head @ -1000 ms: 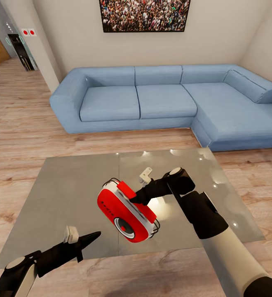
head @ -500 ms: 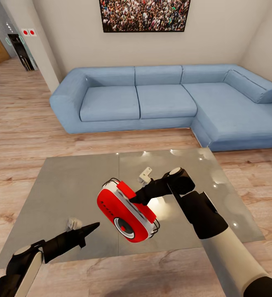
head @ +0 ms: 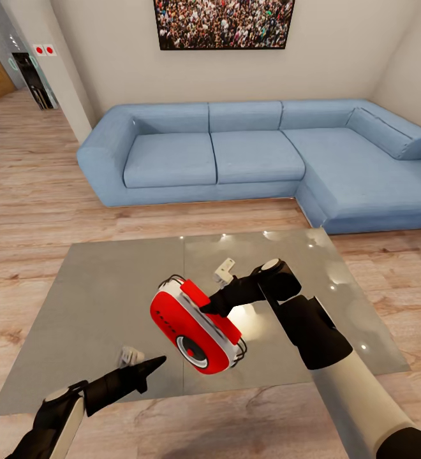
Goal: Turn on the radio receiver that's on the table in the living room.
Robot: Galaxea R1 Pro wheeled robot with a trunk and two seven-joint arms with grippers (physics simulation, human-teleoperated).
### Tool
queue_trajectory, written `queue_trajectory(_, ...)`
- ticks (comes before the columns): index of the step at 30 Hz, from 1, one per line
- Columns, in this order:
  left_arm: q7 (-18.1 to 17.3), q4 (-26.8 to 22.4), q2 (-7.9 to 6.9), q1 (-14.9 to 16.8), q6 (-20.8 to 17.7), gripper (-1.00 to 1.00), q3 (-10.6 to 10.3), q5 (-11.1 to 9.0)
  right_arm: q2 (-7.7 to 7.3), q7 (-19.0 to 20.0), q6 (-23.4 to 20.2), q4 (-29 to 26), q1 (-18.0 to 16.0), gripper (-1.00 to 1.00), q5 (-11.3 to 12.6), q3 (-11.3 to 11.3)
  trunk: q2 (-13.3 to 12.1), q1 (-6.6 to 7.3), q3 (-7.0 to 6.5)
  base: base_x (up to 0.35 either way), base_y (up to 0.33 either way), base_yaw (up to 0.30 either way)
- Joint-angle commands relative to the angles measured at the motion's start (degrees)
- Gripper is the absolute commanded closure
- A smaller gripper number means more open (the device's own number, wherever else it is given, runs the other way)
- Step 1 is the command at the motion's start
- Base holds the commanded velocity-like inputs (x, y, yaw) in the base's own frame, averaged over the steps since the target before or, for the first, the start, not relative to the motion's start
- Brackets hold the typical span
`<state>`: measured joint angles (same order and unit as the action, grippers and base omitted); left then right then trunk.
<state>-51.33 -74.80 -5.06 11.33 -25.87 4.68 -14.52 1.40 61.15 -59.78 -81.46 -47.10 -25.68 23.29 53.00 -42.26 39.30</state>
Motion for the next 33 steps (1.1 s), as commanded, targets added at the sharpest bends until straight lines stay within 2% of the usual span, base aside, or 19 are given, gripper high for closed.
queue_trajectory(1,0.0,0.64,0.09,0.0,0.51,1.0,0.01,0.1,0.02,-0.2,-0.22,-0.01,0.0,1.0,0.46,0.0,0.0,0.0,0.0,0.0,0.0,0.0)
queue_trajectory(4,0.0,2.32,0.26,0.0,1.97,1.0,0.05,0.23,0.08,-0.6,-0.22,0.0,0.0,1.0,0.46,-0.01,0.0,0.0,0.0,0.0,0.0,0.0)
queue_trajectory(10,0.0,3.09,0.94,0.0,2.52,1.0,0.03,0.28,0.09,-0.75,-0.22,0.0,0.01,1.0,0.46,0.0,0.0,0.0,0.0,0.0,0.0,0.0)
queue_trajectory(18,0.0,3.27,5.36,2.32,2.41,1.0,-0.02,0.47,0.1,-0.77,-0.22,0.02,0.0,1.0,0.46,0.01,0.0,0.0,0.0,0.0,0.0,0.0)
queue_trajectory(20,0.0,3.3,6.01,2.8,2.35,1.0,-0.02,0.69,0.1,-0.77,-0.22,0.05,0.0,1.0,0.46,0.01,0.0,0.0,0.0,0.0,0.0,0.0)
queue_trajectory(25,0.05,5.11,7.69,4.22,2.37,1.0,-0.05,2.68,0.12,-0.77,-0.22,0.07,0.02,1.0,0.46,0.09,0.0,0.0,0.0,0.0,0.0,0.0)
queue_trajectory(33,0.0,10.31,7.87,4.99,4.92,1.0,-0.09,3.17,0.13,-0.77,-0.22,0.07,0.03,1.0,0.46,0.09,0.0,0.0,0.0,0.0,0.0,0.0)
